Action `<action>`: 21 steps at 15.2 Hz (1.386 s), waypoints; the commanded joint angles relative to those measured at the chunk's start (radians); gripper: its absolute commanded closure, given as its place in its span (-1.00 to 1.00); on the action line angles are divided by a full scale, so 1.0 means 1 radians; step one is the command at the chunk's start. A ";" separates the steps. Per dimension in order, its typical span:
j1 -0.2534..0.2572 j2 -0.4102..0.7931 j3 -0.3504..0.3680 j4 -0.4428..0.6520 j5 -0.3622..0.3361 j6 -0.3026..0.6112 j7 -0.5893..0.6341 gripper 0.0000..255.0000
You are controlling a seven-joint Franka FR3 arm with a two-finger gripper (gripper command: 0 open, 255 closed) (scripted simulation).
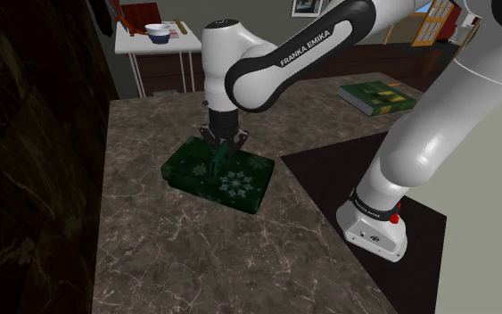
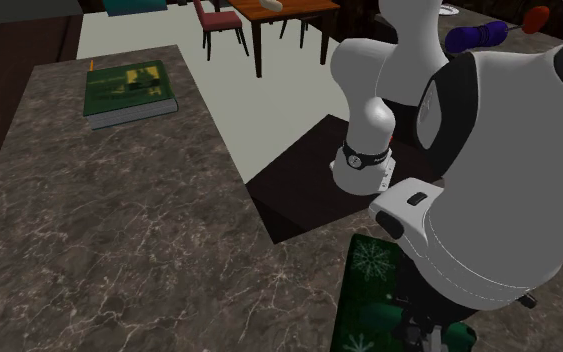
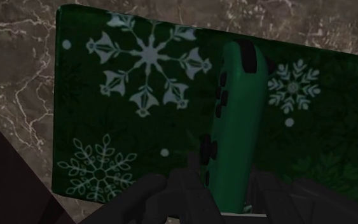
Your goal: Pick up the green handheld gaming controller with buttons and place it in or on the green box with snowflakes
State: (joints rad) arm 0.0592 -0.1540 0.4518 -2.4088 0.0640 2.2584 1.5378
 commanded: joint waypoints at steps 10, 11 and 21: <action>0.000 0.000 0.000 -0.001 0.000 0.001 0.000 -1.00; 0.001 -0.021 -0.004 0.016 0.009 -0.035 -0.007 -1.00; 0.004 -0.071 -0.015 0.069 0.026 -0.135 -0.022 -1.00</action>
State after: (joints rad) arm 0.0637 -0.2247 0.4372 -2.3396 0.0902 2.1237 1.5156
